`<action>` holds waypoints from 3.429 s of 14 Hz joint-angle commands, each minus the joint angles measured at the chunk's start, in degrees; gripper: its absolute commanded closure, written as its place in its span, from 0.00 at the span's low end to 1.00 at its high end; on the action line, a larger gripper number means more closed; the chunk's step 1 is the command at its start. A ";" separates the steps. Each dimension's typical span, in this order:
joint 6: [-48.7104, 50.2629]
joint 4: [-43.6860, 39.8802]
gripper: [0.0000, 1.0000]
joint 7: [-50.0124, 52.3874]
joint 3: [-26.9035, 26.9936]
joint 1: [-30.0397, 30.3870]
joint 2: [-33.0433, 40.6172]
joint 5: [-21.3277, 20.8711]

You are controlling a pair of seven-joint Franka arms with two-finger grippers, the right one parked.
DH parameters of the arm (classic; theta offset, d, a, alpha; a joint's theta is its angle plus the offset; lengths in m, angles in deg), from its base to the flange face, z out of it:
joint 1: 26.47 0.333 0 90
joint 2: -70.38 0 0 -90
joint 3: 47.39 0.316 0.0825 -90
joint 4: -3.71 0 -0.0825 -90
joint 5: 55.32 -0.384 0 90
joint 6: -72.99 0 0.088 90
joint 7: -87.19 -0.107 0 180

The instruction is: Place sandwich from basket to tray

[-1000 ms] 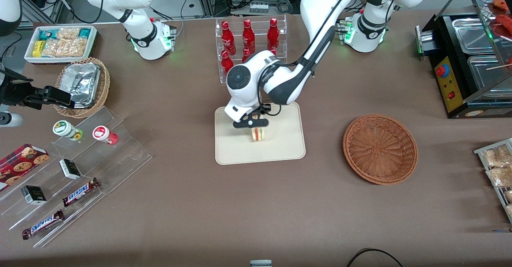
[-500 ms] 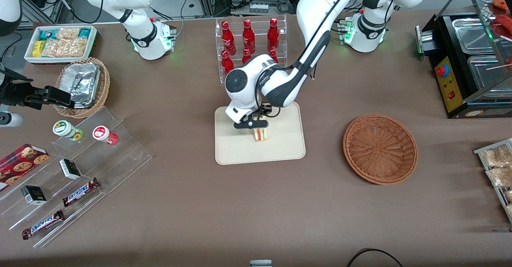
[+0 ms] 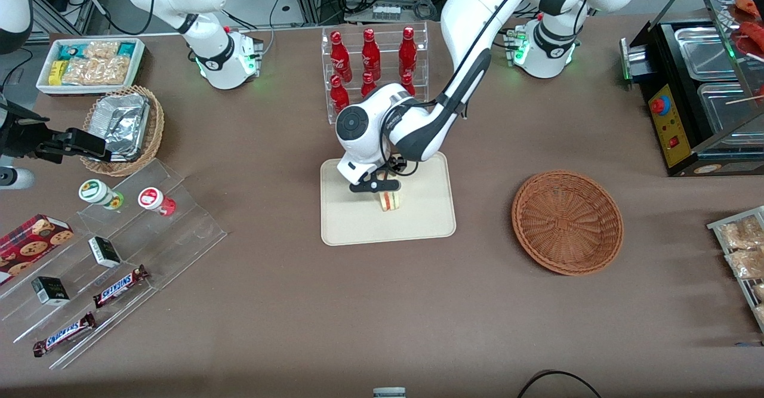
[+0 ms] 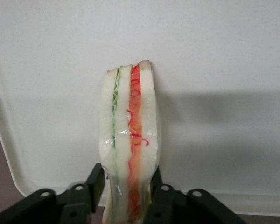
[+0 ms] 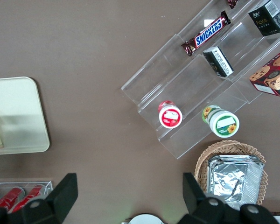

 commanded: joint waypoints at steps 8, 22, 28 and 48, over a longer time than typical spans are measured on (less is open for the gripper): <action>9.31 -1.36 0.00 0.95 1.06 5.79 13.86 0.08; 32.89 1.96 0.00 -34.17 1.06 35.31 34.34 -0.27; 30.08 11.01 0.00 -47.37 1.14 46.75 44.01 0.17; 22.43 7.78 0.00 -52.31 1.32 47.55 42.97 2.37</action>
